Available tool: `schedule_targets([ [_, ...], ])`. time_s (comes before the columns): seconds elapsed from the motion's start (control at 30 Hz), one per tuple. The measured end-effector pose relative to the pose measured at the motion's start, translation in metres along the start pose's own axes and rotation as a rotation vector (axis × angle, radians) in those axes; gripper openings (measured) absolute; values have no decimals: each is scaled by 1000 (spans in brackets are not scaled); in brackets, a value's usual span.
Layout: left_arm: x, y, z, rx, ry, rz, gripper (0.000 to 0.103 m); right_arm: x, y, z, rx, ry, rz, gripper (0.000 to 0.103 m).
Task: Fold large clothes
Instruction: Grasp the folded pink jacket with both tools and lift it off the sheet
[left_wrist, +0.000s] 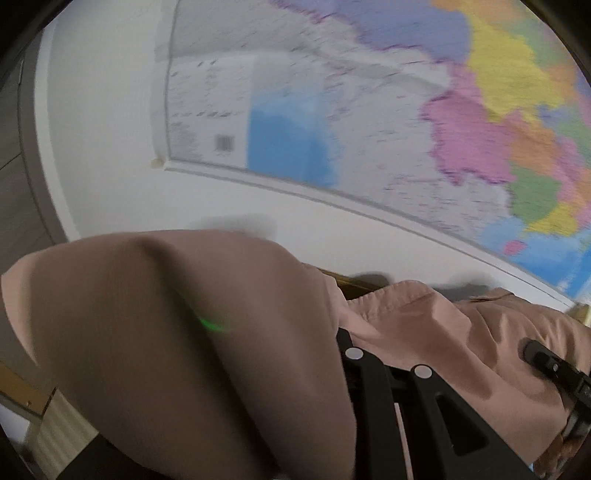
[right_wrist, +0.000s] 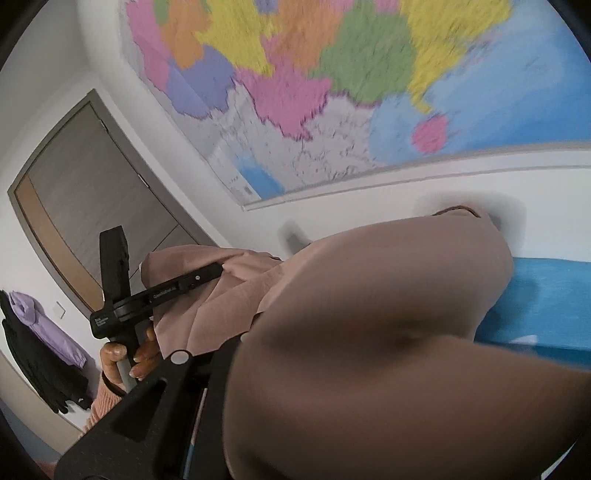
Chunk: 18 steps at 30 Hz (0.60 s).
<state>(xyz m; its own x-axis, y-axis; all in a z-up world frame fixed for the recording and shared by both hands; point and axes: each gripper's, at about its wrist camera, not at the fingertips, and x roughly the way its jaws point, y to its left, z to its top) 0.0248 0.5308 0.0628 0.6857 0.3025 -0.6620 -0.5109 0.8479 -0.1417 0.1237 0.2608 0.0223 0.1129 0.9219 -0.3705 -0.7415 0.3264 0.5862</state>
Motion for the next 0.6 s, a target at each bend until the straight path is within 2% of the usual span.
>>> schedule_targets([
  [0.1, 20, 23, 5, -32, 10, 27, 14, 21, 4, 0, -14, -1, -1, 12],
  [0.2, 36, 42, 4, -61, -15, 42, 15, 39, 3, -9, -45, -13, 5, 12],
  [0.27, 54, 56, -9, -78, 1, 53, 15, 56, -5, -22, -48, 36, 2, 13],
  [0.37, 99, 77, -43, -115, 123, 91, 15, 83, -36, -56, 41, 178, -22, 16],
  [0.43, 117, 93, -64, -177, 173, 71, 17, 82, -46, -69, 72, 213, -28, 27],
  [0.47, 118, 97, -67, -196, 172, 52, 19, 78, -49, -71, 86, 221, -19, 31],
  [0.53, 117, 104, -70, -220, 169, 29, 20, 63, -51, -73, 99, 228, -5, 50],
  [0.6, 117, 106, -69, -218, 172, 25, 23, 40, -53, -72, 89, 218, 5, 55],
])
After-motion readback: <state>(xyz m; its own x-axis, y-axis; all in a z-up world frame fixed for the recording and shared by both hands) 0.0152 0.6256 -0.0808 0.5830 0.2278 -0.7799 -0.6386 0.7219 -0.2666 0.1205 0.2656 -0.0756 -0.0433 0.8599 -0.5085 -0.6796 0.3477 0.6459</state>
